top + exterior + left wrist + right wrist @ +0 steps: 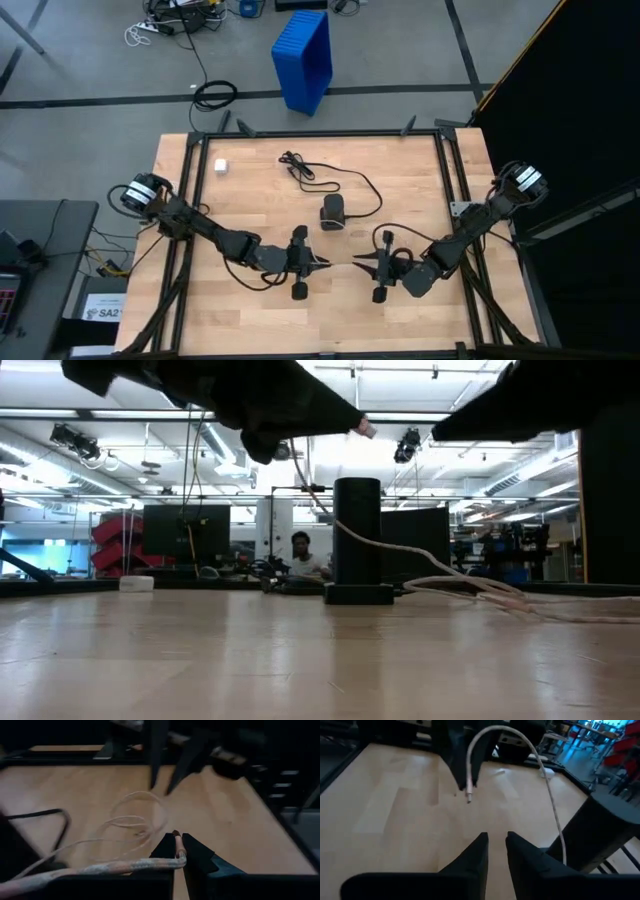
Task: Plug in charger
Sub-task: Insert the charger cable into the charger adapter
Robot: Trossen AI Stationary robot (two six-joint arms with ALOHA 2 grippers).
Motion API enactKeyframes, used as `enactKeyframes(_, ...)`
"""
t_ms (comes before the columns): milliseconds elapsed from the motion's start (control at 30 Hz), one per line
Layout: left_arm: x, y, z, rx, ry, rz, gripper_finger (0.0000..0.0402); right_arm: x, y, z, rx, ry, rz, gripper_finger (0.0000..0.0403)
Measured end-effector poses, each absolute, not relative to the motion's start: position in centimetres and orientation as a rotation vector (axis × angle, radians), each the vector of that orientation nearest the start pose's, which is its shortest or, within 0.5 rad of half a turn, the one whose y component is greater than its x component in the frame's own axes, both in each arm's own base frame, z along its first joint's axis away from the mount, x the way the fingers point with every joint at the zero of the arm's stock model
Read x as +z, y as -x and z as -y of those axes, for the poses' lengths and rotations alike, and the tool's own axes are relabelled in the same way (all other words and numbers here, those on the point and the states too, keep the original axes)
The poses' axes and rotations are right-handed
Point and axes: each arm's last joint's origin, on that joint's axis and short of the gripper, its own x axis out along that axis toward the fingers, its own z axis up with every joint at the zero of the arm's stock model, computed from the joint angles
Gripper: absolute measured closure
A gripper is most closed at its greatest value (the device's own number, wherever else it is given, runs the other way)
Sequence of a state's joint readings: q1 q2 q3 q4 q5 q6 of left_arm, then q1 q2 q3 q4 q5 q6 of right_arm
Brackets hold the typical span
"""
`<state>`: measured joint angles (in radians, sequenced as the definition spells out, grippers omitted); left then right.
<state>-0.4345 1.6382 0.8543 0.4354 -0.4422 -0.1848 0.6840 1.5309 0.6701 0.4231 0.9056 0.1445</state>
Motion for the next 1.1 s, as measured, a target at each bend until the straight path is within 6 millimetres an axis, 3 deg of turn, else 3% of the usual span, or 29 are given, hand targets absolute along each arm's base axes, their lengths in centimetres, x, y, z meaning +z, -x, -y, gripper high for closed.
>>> enactKeyframes(433, 24.1, -26.9, 16.9, 0.108, 0.116, -0.235, 0.0401, 22.4, -23.7, -14.8, -0.229, 0.098, -0.191, 0.0309)
enactKeyframes(900, 23.7, -24.8, 18.7, 0.215, 0.197, -0.236, 0.0401, 25.3, -24.9, -14.8, -0.125, 0.072, -0.103, 0.0297)
enactKeyframes(1100, 23.4, -24.4, 18.9, 0.231, 0.195, -0.257, 0.0401, 25.7, -25.3, -14.5, -0.104, 0.057, -0.100, 0.0293)
